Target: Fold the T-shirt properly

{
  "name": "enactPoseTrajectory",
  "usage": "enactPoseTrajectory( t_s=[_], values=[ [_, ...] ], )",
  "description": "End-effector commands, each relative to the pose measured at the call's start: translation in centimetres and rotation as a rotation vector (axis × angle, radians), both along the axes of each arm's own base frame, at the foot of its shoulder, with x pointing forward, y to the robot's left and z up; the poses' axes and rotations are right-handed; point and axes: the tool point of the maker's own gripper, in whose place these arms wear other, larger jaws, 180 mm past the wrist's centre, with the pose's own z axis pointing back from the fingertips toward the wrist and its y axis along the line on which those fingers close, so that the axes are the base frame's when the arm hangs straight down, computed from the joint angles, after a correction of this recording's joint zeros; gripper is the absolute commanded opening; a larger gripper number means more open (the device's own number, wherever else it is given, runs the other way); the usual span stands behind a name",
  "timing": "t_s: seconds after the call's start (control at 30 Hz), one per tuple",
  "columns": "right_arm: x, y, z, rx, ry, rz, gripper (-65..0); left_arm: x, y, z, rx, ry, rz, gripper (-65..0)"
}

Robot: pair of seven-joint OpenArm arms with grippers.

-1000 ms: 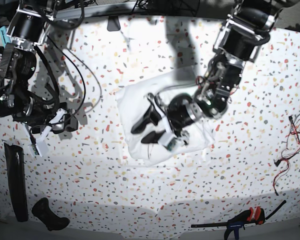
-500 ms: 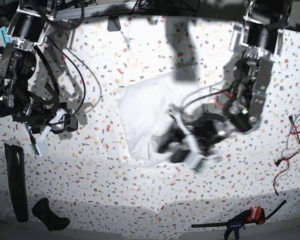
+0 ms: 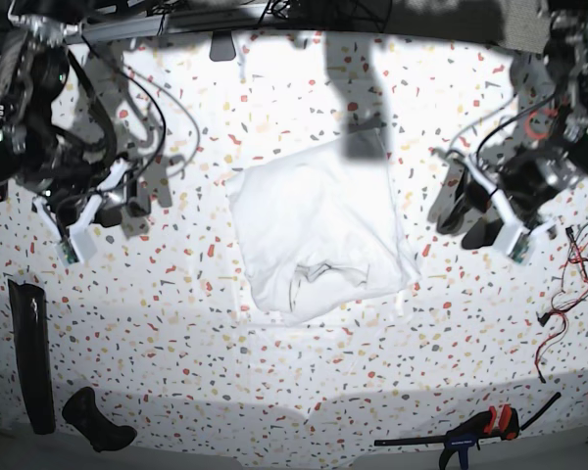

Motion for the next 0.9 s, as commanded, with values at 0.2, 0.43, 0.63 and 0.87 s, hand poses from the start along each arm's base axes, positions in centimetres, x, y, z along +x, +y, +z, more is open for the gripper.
enactPoseTrajectory(
  t_s=[0.2,0.43,0.63,0.87],
  values=[
    [-4.4,0.7,0.5,-0.051,0.006,0.042,-36.0,-5.5,4.0,-0.9,0.109,0.095,0.059,-40.5],
    [-9.9,0.1,-0.9,-0.073,0.115,0.020,-36.0,-11.1,8.1,-2.4,0.054,0.257,0.185,-40.5],
    [-15.6,2.1,-1.1,-0.060,0.220,0.049,-36.0,-15.8,9.6,-3.9,0.073,0.370,0.230,-40.5],
    [-23.2,3.3,-2.5,-0.017,0.440,0.057,-36.0,-23.7,8.9,-6.1,0.061,0.587,0.248,-40.5]
  ],
)
